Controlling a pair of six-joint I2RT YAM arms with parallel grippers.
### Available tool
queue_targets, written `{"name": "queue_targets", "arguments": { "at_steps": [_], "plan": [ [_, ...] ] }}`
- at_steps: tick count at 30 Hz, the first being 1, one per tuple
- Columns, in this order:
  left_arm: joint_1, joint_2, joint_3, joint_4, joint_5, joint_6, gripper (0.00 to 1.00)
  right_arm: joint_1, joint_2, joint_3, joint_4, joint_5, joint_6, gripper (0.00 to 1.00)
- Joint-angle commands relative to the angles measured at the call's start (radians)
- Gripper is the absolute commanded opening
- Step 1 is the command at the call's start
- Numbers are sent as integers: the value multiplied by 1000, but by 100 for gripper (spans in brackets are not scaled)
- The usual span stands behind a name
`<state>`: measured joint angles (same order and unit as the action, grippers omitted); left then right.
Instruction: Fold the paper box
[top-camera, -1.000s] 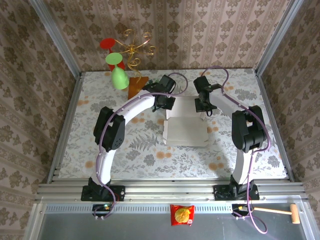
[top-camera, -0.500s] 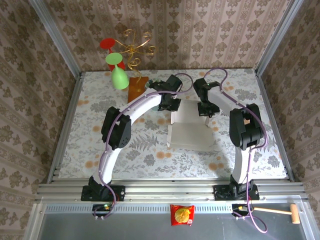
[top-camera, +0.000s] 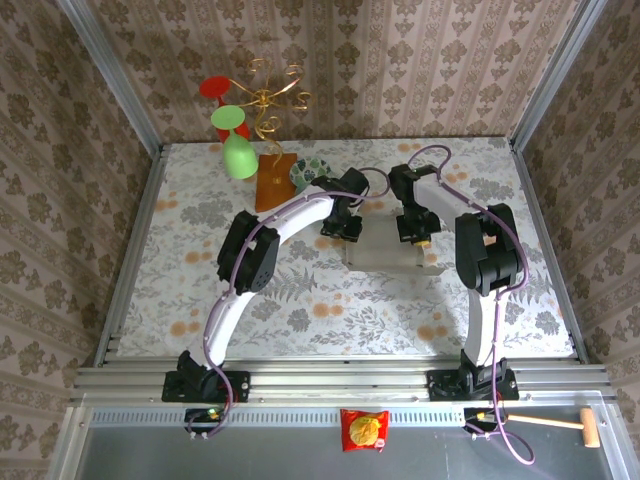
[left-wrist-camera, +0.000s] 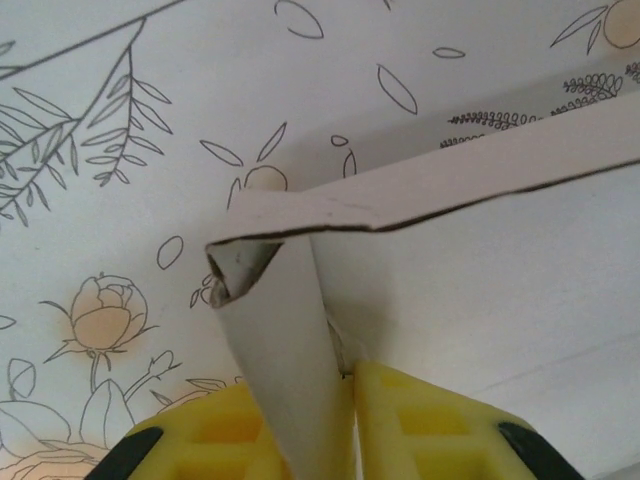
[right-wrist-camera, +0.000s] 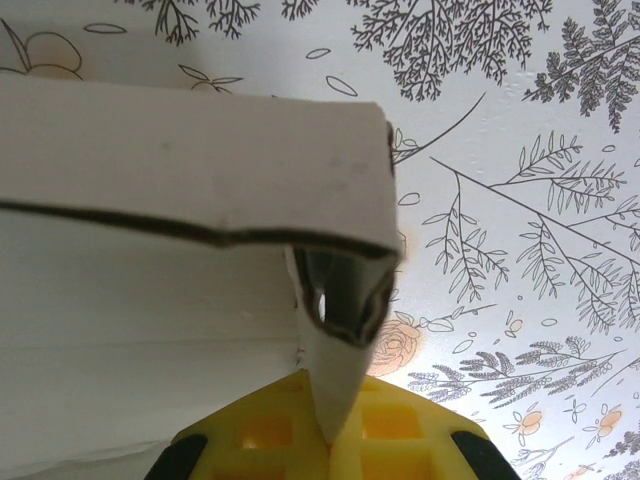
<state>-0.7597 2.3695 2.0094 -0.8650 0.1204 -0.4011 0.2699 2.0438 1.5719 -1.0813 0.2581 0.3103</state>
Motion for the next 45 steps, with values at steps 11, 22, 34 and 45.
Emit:
{"name": "queue_targets", "arguments": {
  "at_steps": [11, 22, 34, 45],
  "plan": [
    [-58, 7, -3, -116, -96, -30, 0, 0, -50, -72, 64, -26, 38, 0],
    [-56, -146, -94, -38, -99, -132, 39, -1, -160, -195, 199, -19, 56, 0],
    [-31, -253, -204, 108, -39, -138, 43, 0, -197, -217, 246, -11, 49, 0],
    [-21, -227, -261, 127, -57, -114, 40, -1, -190, -208, 244, -17, 49, 0]
  ]
}}
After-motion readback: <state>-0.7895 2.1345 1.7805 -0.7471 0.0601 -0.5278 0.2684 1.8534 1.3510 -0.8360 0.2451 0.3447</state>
